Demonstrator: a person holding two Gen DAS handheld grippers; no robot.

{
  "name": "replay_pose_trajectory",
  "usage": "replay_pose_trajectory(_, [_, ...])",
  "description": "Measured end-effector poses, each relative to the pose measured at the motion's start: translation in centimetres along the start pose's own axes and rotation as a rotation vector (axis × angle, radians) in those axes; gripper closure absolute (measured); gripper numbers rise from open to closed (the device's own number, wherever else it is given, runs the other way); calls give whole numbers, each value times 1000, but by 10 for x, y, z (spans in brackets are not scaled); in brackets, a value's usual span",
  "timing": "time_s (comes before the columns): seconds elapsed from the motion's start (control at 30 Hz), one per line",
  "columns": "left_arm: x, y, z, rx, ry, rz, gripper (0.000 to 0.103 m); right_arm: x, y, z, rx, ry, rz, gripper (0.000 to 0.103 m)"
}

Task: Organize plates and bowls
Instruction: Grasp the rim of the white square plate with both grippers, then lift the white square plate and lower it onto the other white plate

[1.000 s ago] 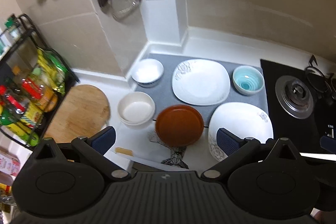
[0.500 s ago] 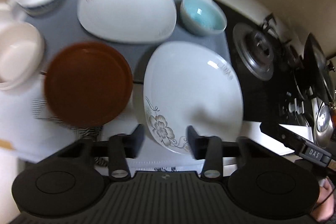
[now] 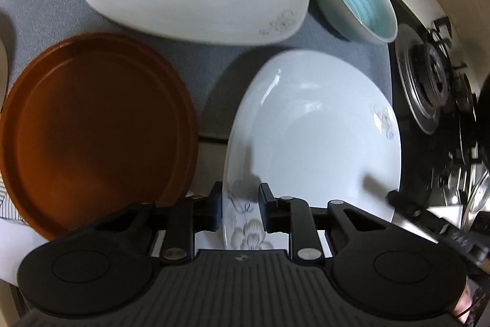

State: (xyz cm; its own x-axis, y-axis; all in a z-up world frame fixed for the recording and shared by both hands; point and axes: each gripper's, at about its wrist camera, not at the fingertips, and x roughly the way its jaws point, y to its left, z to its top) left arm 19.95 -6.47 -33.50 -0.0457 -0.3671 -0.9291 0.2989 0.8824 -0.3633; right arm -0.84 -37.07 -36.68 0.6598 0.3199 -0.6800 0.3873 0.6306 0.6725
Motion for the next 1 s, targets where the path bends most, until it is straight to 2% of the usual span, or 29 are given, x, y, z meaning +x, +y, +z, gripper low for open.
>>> replay_pose_trajectory(0.13, [0, 1, 3, -13, 2, 6, 78, 3, -5, 7, -4, 22, 7, 91])
replay_pose_trajectory(0.23, [-5, -8, -4, 35, -13, 17, 78, -3, -3, 6, -54, 17, -5, 94])
replay_pose_trajectory(0.33, [2, -8, -8, 11, 6, 4, 78, -7, -4, 7, -83, 13, -11, 95])
replay_pose_trajectory(0.4, [1, -8, -10, -5, -12, 8, 78, -5, -5, 7, -85, 12, -15, 96])
replay_pose_trajectory(0.47, [0, -12, -12, -19, -21, 35, 77, -8, -2, 6, -98, 3, -21, 96])
replay_pose_trajectory(0.53, [-7, -22, -16, 16, -44, 78, 75, -14, 5, 3, -135, -11, -23, 96])
replay_pose_trajectory(0.6, [-15, -28, -21, 26, -58, 91, 75, -22, 7, 2, -134, -26, -9, 94])
replay_pose_trajectory(0.7, [-17, -32, -26, 24, -50, 72, 75, -33, -1, -2, -72, -45, 24, 94])
replay_pose_trajectory(0.83, [-11, -29, -27, 28, -8, 41, 76, -38, -4, -6, -41, -67, -2, 95])
replay_pose_trajectory(1.0, [-19, -26, -23, 27, 10, 1, 76, -52, 15, -3, -55, -109, -19, 95])
